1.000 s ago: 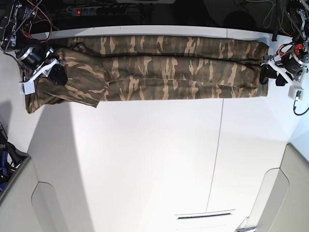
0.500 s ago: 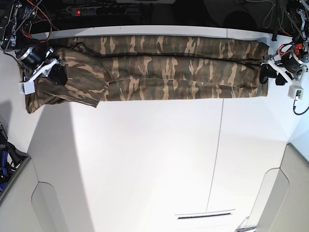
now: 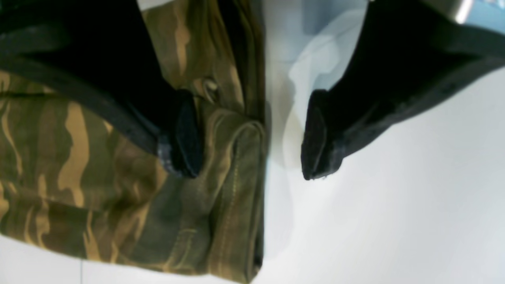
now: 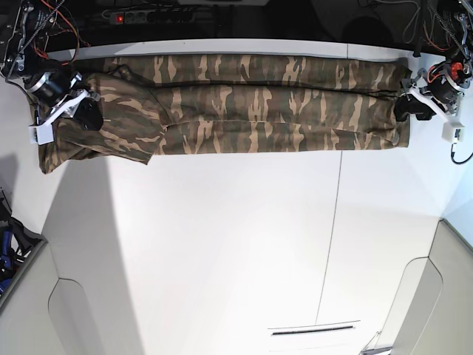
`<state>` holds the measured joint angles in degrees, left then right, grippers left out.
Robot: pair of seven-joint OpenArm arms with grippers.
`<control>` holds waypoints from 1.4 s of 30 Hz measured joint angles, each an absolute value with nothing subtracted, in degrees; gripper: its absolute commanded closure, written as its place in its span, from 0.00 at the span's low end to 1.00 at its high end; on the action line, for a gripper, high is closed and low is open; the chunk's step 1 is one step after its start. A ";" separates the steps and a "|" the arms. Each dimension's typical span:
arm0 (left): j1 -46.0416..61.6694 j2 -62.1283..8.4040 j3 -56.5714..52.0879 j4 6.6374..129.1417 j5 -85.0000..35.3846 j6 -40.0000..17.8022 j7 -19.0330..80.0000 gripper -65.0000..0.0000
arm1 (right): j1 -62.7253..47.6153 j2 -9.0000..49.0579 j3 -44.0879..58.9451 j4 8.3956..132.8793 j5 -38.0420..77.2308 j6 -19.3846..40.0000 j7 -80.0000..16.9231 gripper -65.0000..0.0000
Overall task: Fold the T-shirt properly
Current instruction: 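Regrasp the ends of the folded strip with both grippers, then carry the strip end with the left gripper toward the right gripper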
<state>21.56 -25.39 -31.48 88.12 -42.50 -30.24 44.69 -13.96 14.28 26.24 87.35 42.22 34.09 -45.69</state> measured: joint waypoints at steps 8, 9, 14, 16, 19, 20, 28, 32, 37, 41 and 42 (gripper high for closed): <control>21.39 -24.27 -31.68 87.64 -42.54 -32.23 45.67 0.34 | -13.96 14.28 26.24 87.35 42.24 34.09 -45.69 1.00; 21.39 -23.90 -31.68 87.64 -42.57 -32.32 45.65 0.34 | -13.96 14.28 26.24 87.35 42.24 34.09 -45.69 1.00; 21.23 -23.00 -31.86 87.64 -47.64 -34.35 49.78 0.34 | -13.96 14.28 26.24 87.35 42.37 34.09 -45.69 1.00; 21.23 -22.48 -31.83 87.64 -49.58 -36.93 51.88 0.34 | -13.96 14.28 26.24 87.35 42.37 34.09 -45.69 1.00; 21.26 -21.69 -31.77 87.64 -50.02 -37.36 52.14 0.40 | -13.93 14.28 26.24 87.35 42.37 34.09 -45.69 1.00; 21.23 -21.76 -31.77 87.64 -49.91 -37.36 52.27 0.49 | -13.89 14.28 26.24 87.35 42.37 34.09 -45.69 1.00; 21.45 -21.69 -31.55 87.55 -48.60 -37.10 49.32 1.00 | -13.69 14.31 26.22 87.35 42.68 34.09 -45.69 1.00; 21.34 -21.78 -31.53 87.37 -48.38 -38.61 47.75 1.00 | -13.32 14.59 26.35 87.37 46.46 34.06 -48.42 1.00; 21.10 -22.41 -31.46 88.36 -48.45 -38.63 47.77 1.00 | -10.35 14.61 29.19 87.37 52.38 34.06 -54.43 1.00; 21.10 -23.57 -31.46 91.92 -47.99 -37.36 47.83 1.00 | -9.21 14.59 31.03 87.39 53.12 34.09 -54.83 1.00; 21.10 -23.86 -31.46 93.08 -47.59 -36.82 48.23 1.00 | -9.21 14.59 31.33 87.39 53.08 34.09 -55.00 1.00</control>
<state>21.10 -23.86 -31.46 93.08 -47.59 -36.82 48.23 -9.21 14.59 31.33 87.39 53.08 34.09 -55.00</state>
